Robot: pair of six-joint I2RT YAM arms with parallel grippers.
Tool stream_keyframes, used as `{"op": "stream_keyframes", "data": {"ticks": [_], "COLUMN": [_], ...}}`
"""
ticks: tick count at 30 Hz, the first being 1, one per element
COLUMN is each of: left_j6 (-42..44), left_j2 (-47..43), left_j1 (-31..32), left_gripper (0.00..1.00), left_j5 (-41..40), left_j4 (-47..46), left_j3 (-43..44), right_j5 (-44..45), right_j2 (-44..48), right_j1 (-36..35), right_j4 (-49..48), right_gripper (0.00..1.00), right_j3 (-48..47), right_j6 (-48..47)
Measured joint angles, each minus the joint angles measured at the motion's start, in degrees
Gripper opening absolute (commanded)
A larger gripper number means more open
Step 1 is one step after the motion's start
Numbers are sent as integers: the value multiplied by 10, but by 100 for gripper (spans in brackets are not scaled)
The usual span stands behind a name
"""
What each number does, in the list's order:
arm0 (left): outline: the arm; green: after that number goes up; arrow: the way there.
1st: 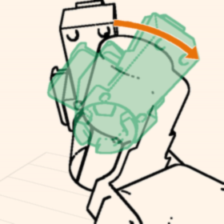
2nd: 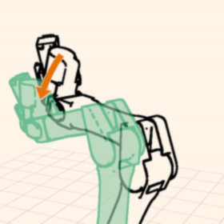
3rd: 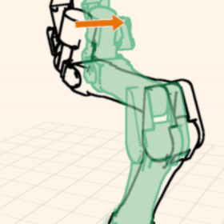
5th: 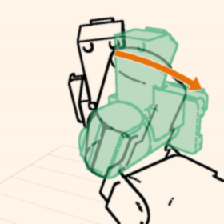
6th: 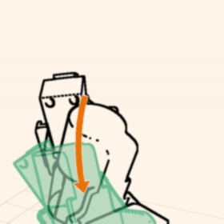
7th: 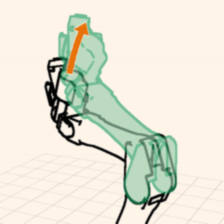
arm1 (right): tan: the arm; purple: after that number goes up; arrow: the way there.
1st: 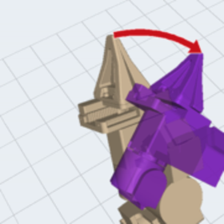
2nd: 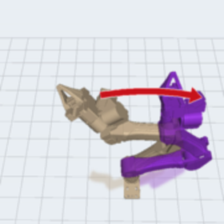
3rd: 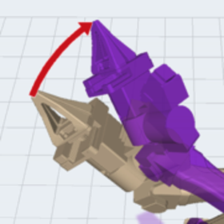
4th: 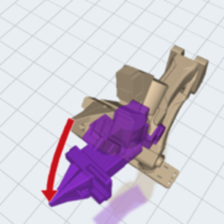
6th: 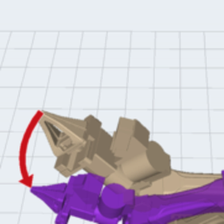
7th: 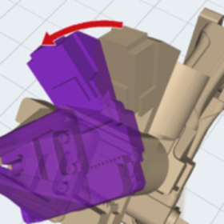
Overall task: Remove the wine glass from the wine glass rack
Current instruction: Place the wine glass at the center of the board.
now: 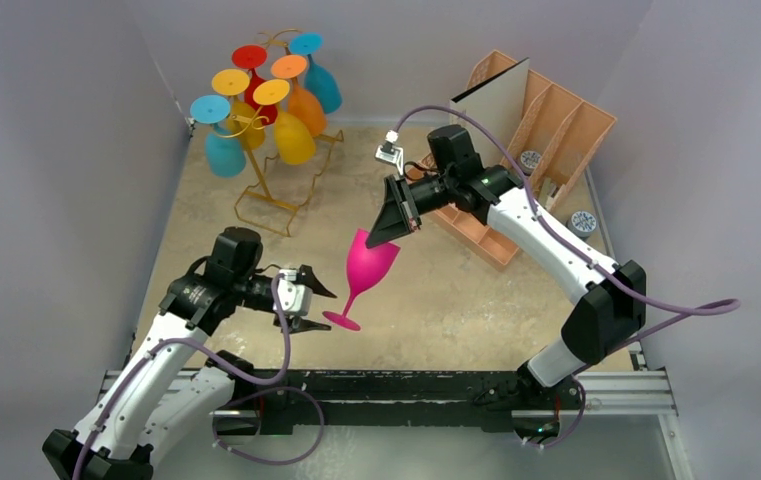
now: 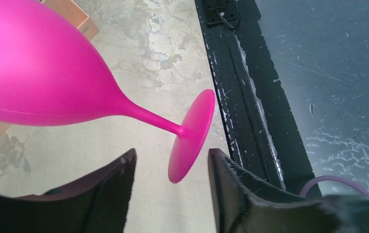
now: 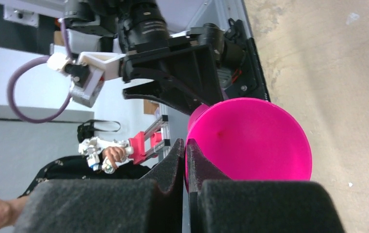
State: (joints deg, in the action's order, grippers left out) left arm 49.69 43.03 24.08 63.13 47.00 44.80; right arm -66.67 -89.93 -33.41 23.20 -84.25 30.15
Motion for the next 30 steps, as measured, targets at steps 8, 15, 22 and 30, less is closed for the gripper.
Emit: {"op": "stream_keyframes", "data": {"ticks": [8, 15, 22, 30], "left_j6": [-26, -167, -362, -522], "left_j2": [-13, -45, -81, -54], "left_j1": [0, 0, 0, 0], "left_gripper": [80, 84, 86, 89], "left_j5": [-23, -114, -311, -463], "left_j4": [-4, -101, -195, -181], "left_j3": [0, -9, -20, 2], "right_j5": [134, 318, 529, 710], "right_j2": [4, 63, 137, 150], "right_j1": [0, -1, -1, -1], "right_j4": [127, 179, 165, 111], "right_gripper": [0, 0, 0, 0], "right_j3": [-3, 16, 72, 113], "right_j6": [-79, -111, -120, -134]}}
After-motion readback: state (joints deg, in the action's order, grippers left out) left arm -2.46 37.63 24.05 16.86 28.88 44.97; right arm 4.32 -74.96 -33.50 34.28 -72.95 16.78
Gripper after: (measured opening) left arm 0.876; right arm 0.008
